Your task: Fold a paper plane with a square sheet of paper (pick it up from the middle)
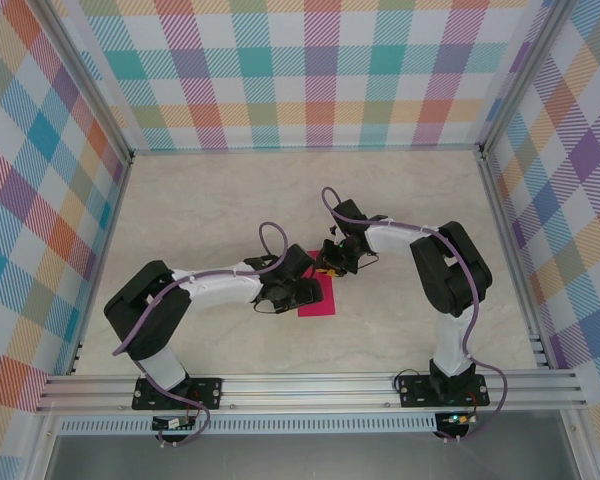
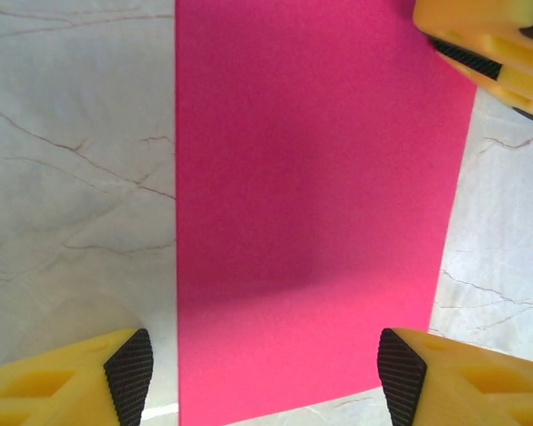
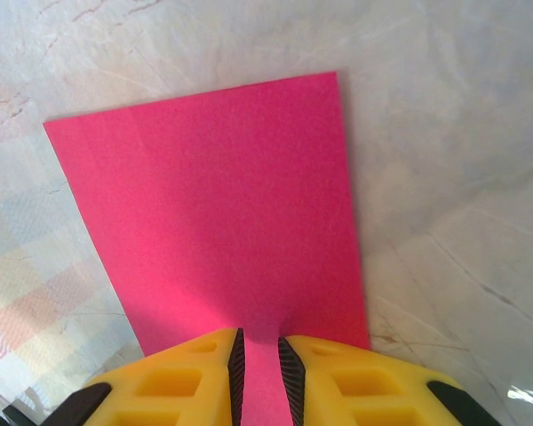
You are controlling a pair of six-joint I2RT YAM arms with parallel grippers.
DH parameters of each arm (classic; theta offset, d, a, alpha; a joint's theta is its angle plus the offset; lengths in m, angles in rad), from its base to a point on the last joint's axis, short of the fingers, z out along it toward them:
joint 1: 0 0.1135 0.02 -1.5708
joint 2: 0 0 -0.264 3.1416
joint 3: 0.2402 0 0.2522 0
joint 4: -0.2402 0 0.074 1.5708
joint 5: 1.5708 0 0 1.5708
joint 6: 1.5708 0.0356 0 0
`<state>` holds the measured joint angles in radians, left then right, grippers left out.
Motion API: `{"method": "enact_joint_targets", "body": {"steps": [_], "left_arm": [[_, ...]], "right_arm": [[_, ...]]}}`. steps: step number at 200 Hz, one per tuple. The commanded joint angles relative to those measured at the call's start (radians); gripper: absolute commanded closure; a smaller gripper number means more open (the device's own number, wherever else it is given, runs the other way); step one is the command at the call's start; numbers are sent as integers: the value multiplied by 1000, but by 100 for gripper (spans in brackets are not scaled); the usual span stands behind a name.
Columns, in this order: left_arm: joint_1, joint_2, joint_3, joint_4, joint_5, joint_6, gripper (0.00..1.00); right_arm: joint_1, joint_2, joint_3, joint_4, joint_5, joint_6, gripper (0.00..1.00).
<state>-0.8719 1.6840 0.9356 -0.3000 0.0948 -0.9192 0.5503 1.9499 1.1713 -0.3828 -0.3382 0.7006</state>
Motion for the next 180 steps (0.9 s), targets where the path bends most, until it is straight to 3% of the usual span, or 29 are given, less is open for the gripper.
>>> {"method": "enact_joint_targets", "body": {"steps": [1, 48, 120, 180], "left_arm": [[5, 17, 36, 14, 37, 13, 33], [4, 34, 46, 14, 40, 13, 37], [4, 50, 66, -54, 0, 17, 31], [2, 93, 68, -13, 46, 19, 31]], "right_arm": [[7, 121, -67, -48, 117, 11, 76], [5, 126, -64, -47, 115, 10, 76], [3, 131, -65, -45, 114, 8, 76], [3, 138, -68, -41, 111, 9, 76]]}}
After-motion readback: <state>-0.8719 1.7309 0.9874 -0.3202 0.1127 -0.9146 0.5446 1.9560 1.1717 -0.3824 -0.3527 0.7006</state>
